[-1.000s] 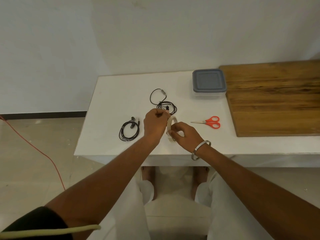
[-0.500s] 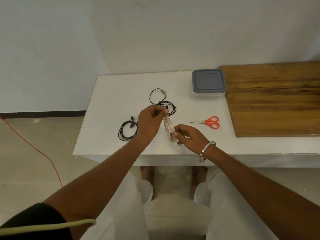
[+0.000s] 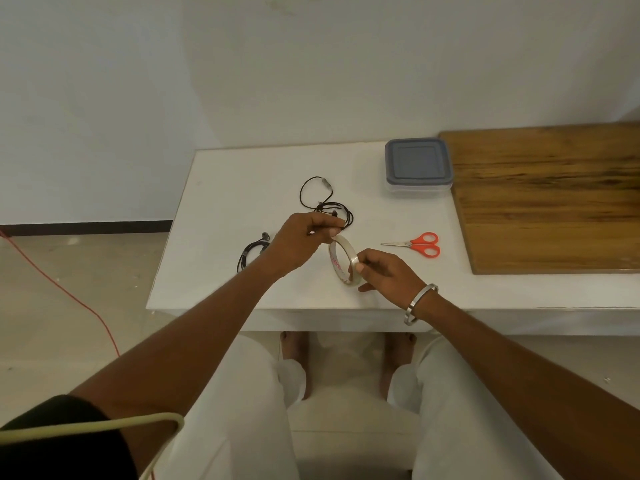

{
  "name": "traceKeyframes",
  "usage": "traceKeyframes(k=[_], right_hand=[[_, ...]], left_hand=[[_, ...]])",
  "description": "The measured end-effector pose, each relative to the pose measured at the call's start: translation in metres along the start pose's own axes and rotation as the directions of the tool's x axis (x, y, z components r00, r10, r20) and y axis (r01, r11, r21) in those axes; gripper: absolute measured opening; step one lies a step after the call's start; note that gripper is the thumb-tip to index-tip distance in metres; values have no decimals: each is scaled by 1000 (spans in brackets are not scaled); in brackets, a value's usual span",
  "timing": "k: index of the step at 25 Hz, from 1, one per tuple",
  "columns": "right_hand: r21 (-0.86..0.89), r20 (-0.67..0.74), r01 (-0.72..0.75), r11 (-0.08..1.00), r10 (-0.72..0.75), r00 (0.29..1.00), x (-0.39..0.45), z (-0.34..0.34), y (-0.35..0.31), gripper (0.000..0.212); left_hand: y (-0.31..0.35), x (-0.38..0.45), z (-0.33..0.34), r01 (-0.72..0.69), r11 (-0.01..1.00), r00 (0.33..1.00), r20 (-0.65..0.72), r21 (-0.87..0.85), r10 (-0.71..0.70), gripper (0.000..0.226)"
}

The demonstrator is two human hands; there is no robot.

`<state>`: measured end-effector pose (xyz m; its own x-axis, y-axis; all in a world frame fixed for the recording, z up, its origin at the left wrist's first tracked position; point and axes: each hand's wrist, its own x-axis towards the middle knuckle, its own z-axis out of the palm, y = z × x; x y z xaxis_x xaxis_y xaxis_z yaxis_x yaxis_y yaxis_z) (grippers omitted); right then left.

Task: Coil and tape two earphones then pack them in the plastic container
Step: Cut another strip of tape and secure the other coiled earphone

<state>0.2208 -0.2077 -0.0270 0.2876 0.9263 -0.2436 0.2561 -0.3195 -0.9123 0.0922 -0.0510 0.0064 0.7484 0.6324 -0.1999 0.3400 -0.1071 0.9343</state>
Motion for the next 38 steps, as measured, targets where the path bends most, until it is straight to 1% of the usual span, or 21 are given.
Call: traceKeyframes(k=[2, 4, 7, 11, 14, 16, 19, 23, 24, 25, 26, 27, 28, 30, 31, 32, 33, 34, 36, 37, 38], right_hand=[[-5, -4, 22, 1000, -22, 1000, 0, 0, 1, 13], [-6, -15, 58, 998, -58, 998, 1, 1, -1, 10], [-45, -35, 69, 997, -71, 997, 3, 0, -4, 12], [-114, -4, 110, 987, -111, 994, 2, -2, 1, 16], [-140, 1, 120, 983, -121, 993, 1, 1, 2, 16], [-146, 12, 121, 982, -121, 993, 1, 4, 1, 18], [-168, 31, 114, 979, -110, 993, 1, 6, 3, 21], [-216, 83, 93, 972, -76, 994, 4, -3, 2, 23], [-234, 65, 93, 968, -79, 995, 5, -9, 4, 25], [-262, 12, 96, 960, -97, 995, 7, -16, 6, 25], [-305, -73, 96, 948, -124, 990, 9, -24, 10, 24], [-383, -172, 79, 920, -155, 973, 11, -33, 16, 22], [-500, -266, 22, 866, -178, 948, 13, -41, 22, 21], [-705, -385, -186, 685, -149, 911, 14, -58, 34, 28], [-754, -409, -270, 599, -106, 906, 14, -65, 39, 31], [-778, -410, -312, 545, -64, 910, 14, -69, 43, 31], [-786, -398, -322, 528, -33, 917, 14, -72, 47, 30], [-781, -380, -310, 542, -19, 925, 15, -74, 50, 28], [-715, -373, -269, 645, -27, 927, 18, -74, 51, 25], [-672, -385, -255, 695, -35, 922, 19, -73, 51, 27], [-643, -398, -252, 723, -35, 917, 19, -73, 51, 30]], left_hand=[[0, -4, 2, 17, 1000, 999, 30, -24, -16, 33], [1, -9, 6, 34, 990, 999, 19, -134, -32, 43], [3, -10, 13, 32, 966, 999, -34, -255, -42, 49], [6, -7, 11, 66, 906, 993, -64, -418, -102, 57], [2, -11, 11, 73, 911, 994, -49, -406, -102, 59], [1, -13, 13, 64, 923, 994, -57, -380, -93, 55], [1, -15, 17, 38, 910, 995, -72, -412, -73, 49], [3, -12, 15, 43, 911, 991, -97, -409, -91, 49], [3, -12, 14, 48, 909, 990, -100, -415, -98, 50], [3, -12, 12, 55, 905, 990, -97, -422, -105, 50], [2, -13, 11, 62, 904, 989, -93, -423, -111, 49], [0, -13, 9, 69, 905, 989, -87, -419, -116, 49], [-1, -14, 8, 78, 907, 990, -79, -415, -121, 48], [-3, -14, 8, 94, 904, 990, -61, -417, -130, 49], [-3, -14, 7, 98, 903, 990, -52, -419, -132, 51], [-3, -13, 7, 103, 903, 990, -44, -417, -133, 53], [-2, -13, 7, 108, 902, 990, -35, -417, -135, 55], [-2, -12, 8, 112, 902, 990, -27, -416, -136, 56], [0, -12, 9, 124, 908, 990, -6, -400, -138, 60], [1, -12, 10, 128, 915, 991, 4, -383, -137, 61], [2, -11, 11, 129, 922, 991, 12, -364, -134, 63]])
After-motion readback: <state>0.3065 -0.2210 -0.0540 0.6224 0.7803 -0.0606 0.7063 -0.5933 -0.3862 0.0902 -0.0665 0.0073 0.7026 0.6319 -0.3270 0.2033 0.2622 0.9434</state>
